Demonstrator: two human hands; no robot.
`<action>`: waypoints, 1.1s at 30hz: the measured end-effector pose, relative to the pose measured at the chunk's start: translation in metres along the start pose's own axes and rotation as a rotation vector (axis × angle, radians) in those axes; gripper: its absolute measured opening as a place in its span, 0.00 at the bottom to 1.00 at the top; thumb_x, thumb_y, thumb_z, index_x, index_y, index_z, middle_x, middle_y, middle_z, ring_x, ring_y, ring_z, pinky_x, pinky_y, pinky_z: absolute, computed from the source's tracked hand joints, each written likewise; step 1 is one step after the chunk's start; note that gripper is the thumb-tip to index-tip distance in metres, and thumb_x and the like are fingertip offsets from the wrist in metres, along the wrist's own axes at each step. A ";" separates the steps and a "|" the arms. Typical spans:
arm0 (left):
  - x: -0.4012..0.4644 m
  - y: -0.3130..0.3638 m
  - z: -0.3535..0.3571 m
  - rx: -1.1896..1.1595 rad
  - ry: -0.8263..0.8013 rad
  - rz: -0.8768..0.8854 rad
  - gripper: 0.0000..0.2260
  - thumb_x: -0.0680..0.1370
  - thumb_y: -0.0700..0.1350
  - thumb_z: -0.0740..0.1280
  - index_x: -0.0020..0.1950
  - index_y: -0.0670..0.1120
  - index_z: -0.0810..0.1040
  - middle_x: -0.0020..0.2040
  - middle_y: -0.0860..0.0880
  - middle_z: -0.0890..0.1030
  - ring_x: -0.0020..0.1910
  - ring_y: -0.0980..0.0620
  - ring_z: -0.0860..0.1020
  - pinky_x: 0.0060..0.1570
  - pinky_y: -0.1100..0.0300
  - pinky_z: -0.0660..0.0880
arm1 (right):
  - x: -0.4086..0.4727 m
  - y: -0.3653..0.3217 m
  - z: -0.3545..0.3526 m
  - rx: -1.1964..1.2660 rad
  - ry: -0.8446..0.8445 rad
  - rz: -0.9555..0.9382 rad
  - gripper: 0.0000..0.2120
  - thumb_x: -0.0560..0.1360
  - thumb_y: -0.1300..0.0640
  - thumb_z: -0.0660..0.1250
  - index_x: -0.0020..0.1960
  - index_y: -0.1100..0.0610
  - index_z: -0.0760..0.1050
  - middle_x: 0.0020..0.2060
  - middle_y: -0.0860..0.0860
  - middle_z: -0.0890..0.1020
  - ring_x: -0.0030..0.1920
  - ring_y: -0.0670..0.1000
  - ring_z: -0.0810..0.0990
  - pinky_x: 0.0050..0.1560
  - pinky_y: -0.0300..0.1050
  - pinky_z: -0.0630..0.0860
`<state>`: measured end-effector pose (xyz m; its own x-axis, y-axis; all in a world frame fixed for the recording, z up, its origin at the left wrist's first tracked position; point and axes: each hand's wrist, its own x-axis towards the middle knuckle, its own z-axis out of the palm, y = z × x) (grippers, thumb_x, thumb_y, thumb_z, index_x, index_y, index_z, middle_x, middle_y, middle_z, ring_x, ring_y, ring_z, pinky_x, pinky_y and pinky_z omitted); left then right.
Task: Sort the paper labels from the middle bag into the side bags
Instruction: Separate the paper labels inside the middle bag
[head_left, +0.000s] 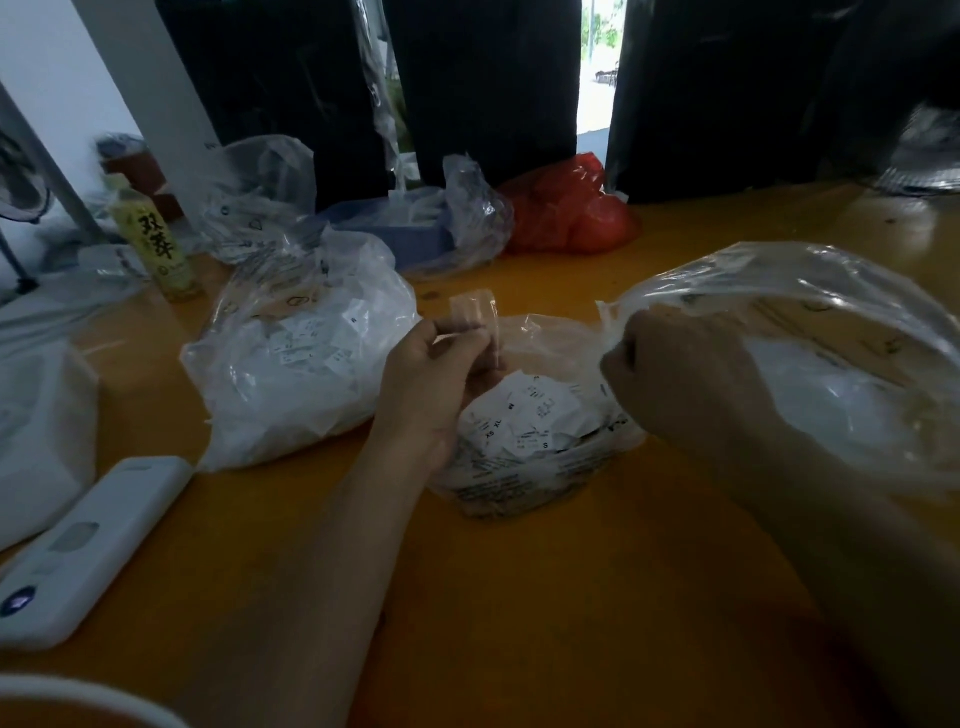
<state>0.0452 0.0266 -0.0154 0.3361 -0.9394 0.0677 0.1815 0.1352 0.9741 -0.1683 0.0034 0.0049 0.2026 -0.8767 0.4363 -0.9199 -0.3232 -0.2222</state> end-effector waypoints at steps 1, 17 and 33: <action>0.000 0.000 0.000 0.011 -0.002 -0.004 0.04 0.80 0.39 0.72 0.49 0.47 0.83 0.40 0.50 0.87 0.39 0.54 0.86 0.39 0.62 0.81 | -0.003 -0.007 0.003 0.023 0.034 -0.076 0.12 0.82 0.51 0.60 0.43 0.55 0.72 0.36 0.50 0.75 0.33 0.49 0.74 0.39 0.48 0.75; -0.003 0.001 0.001 -0.256 -0.089 -0.029 0.07 0.79 0.32 0.69 0.47 0.44 0.80 0.41 0.47 0.86 0.41 0.52 0.85 0.41 0.61 0.82 | -0.001 -0.018 0.047 0.219 -0.141 -0.096 0.04 0.79 0.48 0.68 0.48 0.47 0.76 0.45 0.44 0.79 0.44 0.45 0.77 0.47 0.42 0.72; -0.007 0.001 0.004 -0.158 -0.207 -0.083 0.09 0.81 0.39 0.71 0.44 0.51 0.86 0.49 0.48 0.87 0.47 0.52 0.85 0.39 0.60 0.81 | 0.007 0.001 0.033 0.825 0.064 0.127 0.04 0.81 0.55 0.66 0.54 0.50 0.80 0.43 0.44 0.83 0.39 0.44 0.81 0.33 0.33 0.77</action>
<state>0.0397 0.0321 -0.0138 0.1210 -0.9915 0.0474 0.3477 0.0870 0.9336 -0.1566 -0.0151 -0.0213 0.0718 -0.9101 0.4080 -0.3885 -0.4023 -0.8290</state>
